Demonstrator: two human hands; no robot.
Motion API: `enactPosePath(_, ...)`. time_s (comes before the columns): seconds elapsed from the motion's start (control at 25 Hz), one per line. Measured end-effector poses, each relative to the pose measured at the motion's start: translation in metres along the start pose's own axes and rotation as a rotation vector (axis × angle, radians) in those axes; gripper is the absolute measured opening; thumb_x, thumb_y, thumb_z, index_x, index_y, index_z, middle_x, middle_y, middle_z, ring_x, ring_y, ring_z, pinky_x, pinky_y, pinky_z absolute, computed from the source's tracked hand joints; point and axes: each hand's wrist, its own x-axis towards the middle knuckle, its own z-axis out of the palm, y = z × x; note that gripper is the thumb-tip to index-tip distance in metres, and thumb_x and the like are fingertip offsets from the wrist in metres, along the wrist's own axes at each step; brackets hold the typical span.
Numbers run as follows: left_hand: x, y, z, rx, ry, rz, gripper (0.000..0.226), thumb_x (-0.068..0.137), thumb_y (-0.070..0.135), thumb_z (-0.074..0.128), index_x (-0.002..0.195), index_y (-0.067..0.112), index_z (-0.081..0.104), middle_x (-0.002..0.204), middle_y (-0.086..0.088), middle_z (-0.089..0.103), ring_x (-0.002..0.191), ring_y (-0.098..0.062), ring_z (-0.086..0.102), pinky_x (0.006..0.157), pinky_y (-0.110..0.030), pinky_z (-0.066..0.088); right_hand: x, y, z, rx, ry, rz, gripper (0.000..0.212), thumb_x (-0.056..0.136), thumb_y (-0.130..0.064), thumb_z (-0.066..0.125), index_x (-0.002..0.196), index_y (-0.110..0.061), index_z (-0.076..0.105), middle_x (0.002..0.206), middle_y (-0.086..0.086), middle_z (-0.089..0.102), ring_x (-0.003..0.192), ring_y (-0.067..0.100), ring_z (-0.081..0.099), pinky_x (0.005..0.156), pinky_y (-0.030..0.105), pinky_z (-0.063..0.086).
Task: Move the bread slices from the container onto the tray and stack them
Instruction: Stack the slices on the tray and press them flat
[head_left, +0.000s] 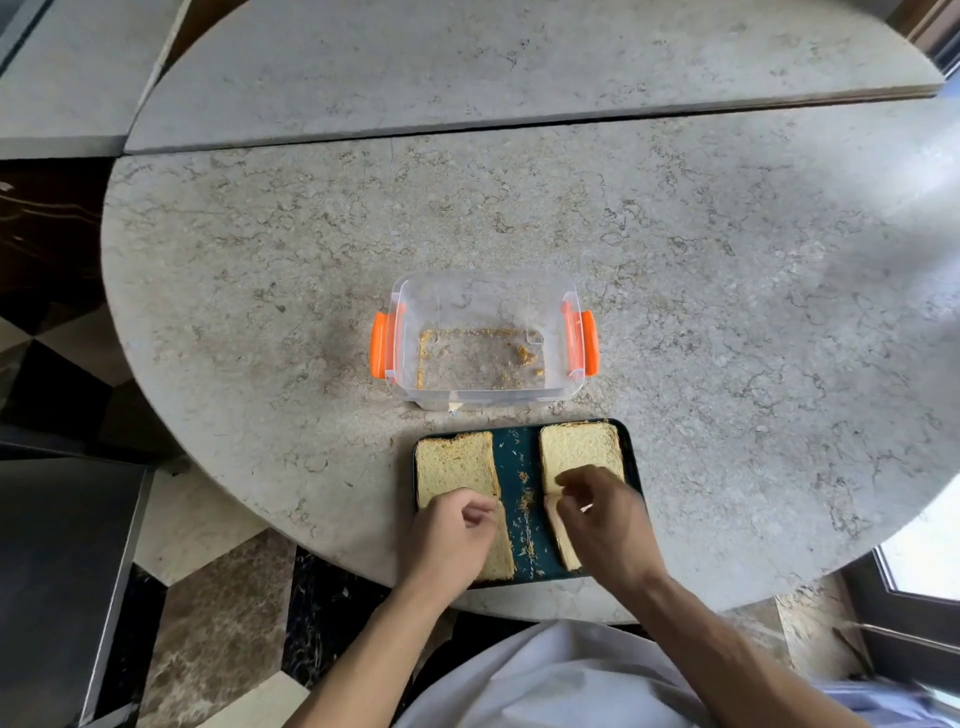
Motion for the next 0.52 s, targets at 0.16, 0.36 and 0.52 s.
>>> enactPosePath(0.16,0.004,0.026,0.031,0.026,-0.166,-0.039,0.037,0.087,0.02,0.062,0.123,0.015,0.067,0.107,0.007,0.073,0.094,-0.008,0.069,0.087,-0.029,0.057,-0.006,0.03,-0.026,-0.126,0.086,0.171,0.039,0.089,-0.016,0.061,0.127,-0.01,0.059,0.12,0.009,0.057,0.102,0.024,0.059,0.088,0.036,0.051)
enactPosePath(0.36,0.004,0.038,0.052,-0.01,-0.177,-0.186,0.053,0.079,0.02,0.063,0.132,0.015,0.056,0.095,0.005,0.074,0.088,-0.019,0.072,0.09,-0.044,0.058,-0.02,0.04,-0.025,-0.129,-0.022,0.246,0.048,0.09,-0.024,0.058,0.136,-0.013,0.05,0.119,0.012,0.058,0.102,0.028,0.058,0.08,0.031,0.044)
enactPosePath(0.52,0.009,0.047,0.054,-0.024,-0.11,-0.19,0.049,0.086,0.02,0.062,0.134,0.016,0.054,0.116,0.002,0.069,0.096,-0.017,0.068,0.09,-0.043,0.057,-0.017,0.04,-0.026,-0.126,-0.024,0.266,0.046,0.091,-0.028,0.055,0.134,-0.011,0.05,0.119,0.012,0.06,0.102,0.028,0.059,0.079,0.031,0.043)
